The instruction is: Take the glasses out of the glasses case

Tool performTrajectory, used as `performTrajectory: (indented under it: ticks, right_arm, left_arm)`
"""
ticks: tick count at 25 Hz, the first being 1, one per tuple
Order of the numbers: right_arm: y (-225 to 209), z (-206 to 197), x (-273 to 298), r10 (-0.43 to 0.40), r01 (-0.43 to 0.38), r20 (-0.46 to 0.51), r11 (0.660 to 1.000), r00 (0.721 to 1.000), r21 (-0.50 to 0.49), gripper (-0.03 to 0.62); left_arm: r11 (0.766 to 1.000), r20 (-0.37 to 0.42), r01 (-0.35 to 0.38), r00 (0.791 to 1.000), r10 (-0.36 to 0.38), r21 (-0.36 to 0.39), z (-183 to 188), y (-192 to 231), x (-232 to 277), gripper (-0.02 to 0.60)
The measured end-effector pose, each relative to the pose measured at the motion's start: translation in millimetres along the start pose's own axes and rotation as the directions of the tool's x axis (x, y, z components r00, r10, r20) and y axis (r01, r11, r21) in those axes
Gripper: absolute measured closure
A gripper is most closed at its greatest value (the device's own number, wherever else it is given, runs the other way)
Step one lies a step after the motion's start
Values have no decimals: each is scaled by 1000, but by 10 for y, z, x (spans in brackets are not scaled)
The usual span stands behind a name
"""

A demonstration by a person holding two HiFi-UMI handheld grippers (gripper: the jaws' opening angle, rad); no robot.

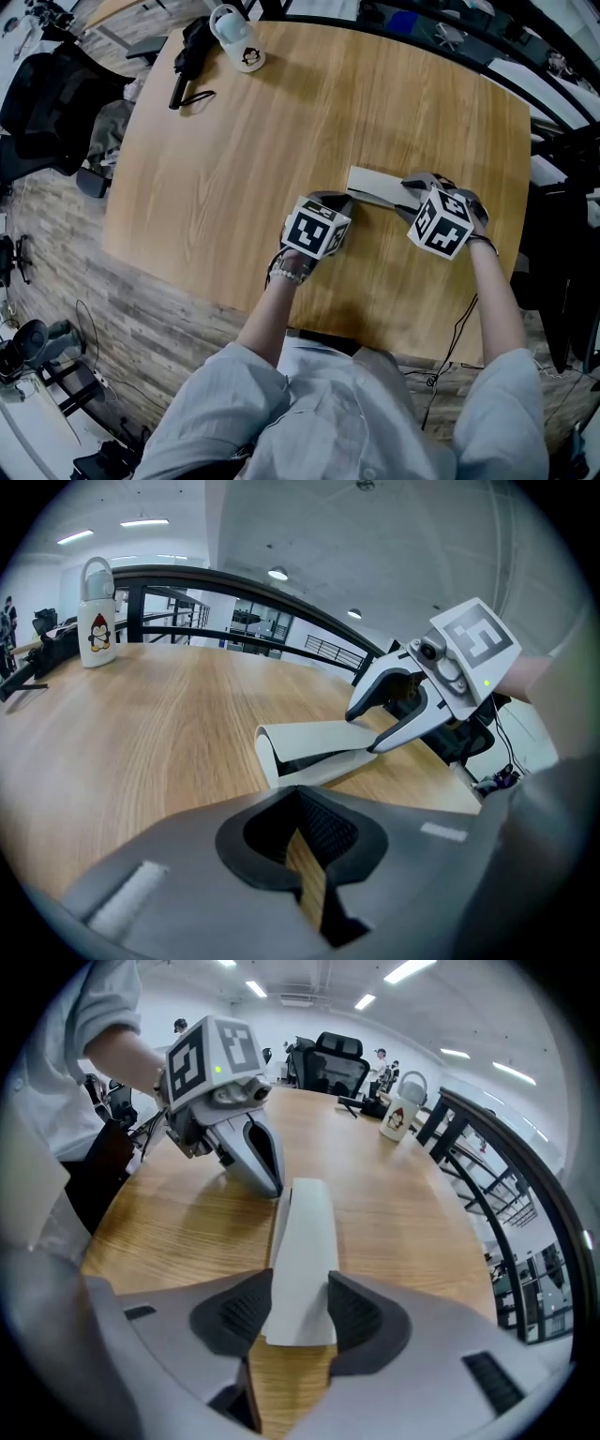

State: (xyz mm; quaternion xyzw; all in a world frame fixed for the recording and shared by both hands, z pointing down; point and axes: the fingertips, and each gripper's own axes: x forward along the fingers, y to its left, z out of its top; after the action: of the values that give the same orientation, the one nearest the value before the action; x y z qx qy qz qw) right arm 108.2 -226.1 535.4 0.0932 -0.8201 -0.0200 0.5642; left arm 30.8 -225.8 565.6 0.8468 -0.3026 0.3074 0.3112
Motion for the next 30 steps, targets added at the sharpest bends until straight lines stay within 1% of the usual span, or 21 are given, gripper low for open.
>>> performTrajectory:
  ticks: [1,3,4,8,11,14,19,26,30]
  right_arm:
    - [8,14,-23,-8,8,6,1000,1000,-8,424]
    - [23,38,-63,-31,32,17,999,999,-27,497]
    - [25,46,-77,-45,46,21,998,999,-32,514]
    - [-60,49,-133,-108,109,41,994,993,-17,549]
    - [-195,41,-195,-178,179,52,984,983,-9,569]
    - [-306,26,-209,-231,232,46,972,972,-22,580]
    - [-443,3,-191,-276,276,42,961,960,1,583]
    - [-562,-24,-157,-300,299,45,954,953,35,583]
    - [-543,-11,-176,-288,283,67,956,955,79,582]
  left_arm:
    - [1000,0,1,1000,-1,0,0,2,-2,577]
    - [1000,0,1,1000,-1,0,-3,7,-4,577]
    - [1000,-1,1,1000,-1,-1,-5,10,-4,577]
    - [1000,-1,2,1000,-2,-3,-9,10,5,577]
    - [1000,0,2,1000,-2,-3,-9,0,3,577]
    - [1000,0,1,1000,-1,-2,-11,2,-1,577]
    - [1000,1,-1,1000,1,-1,-7,-2,0,577]
    - [1000,0,-1,1000,1,0,-15,7,15,577]
    - [1000,1,-4,1000,4,2,-12,10,14,577]
